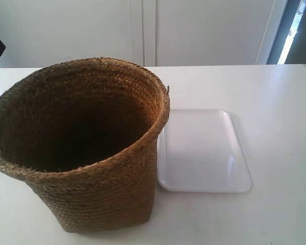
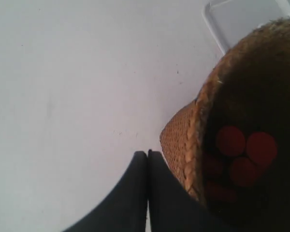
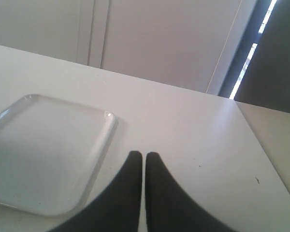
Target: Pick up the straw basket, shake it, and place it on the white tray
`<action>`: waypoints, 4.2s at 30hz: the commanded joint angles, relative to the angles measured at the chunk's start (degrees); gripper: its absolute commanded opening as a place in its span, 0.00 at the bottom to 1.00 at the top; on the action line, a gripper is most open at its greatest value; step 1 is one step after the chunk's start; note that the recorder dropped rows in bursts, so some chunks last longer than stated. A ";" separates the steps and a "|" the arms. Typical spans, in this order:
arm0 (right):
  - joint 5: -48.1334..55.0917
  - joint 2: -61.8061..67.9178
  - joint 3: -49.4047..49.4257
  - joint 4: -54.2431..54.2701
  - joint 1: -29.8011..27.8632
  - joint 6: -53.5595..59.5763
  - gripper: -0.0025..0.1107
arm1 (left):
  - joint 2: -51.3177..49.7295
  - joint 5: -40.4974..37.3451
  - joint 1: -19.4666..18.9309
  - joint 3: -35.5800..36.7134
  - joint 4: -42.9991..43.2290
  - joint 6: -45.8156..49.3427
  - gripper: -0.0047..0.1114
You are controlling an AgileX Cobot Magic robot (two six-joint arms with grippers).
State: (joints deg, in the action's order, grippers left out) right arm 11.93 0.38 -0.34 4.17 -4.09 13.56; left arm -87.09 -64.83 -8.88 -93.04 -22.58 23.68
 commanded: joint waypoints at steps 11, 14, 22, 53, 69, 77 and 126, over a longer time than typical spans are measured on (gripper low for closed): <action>-0.17 -0.38 0.34 0.08 -0.37 -0.38 0.05 | 11.69 -5.13 4.99 6.37 3.99 -6.17 0.55; -0.17 -0.38 0.34 0.08 -0.37 -0.38 0.05 | 14.42 -5.13 4.99 14.20 4.28 -7.21 0.55; -0.17 -0.38 0.34 0.08 -0.37 -0.38 0.05 | 20.34 -0.44 4.99 23.65 4.55 -11.13 0.55; -13.99 -0.38 0.34 7.01 -0.37 -9.47 0.05 | 22.47 3.15 4.99 23.74 -3.59 -4.75 0.55; -56.85 -0.38 0.34 27.11 -0.37 -54.22 0.05 | 22.47 3.83 4.99 23.74 -3.93 -4.56 0.55; -35.71 8.54 -17.05 40.38 -0.37 -12.12 0.02 | 22.47 3.94 4.99 23.74 -3.93 -4.56 0.55; 58.04 85.71 -97.18 20.55 7.27 -15.22 0.71 | 22.47 6.90 4.99 23.74 -0.49 -7.86 0.55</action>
State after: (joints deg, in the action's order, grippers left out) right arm 70.07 87.27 -98.52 21.69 -0.96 -2.27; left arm -65.12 -57.70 -4.09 -69.68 -24.55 17.92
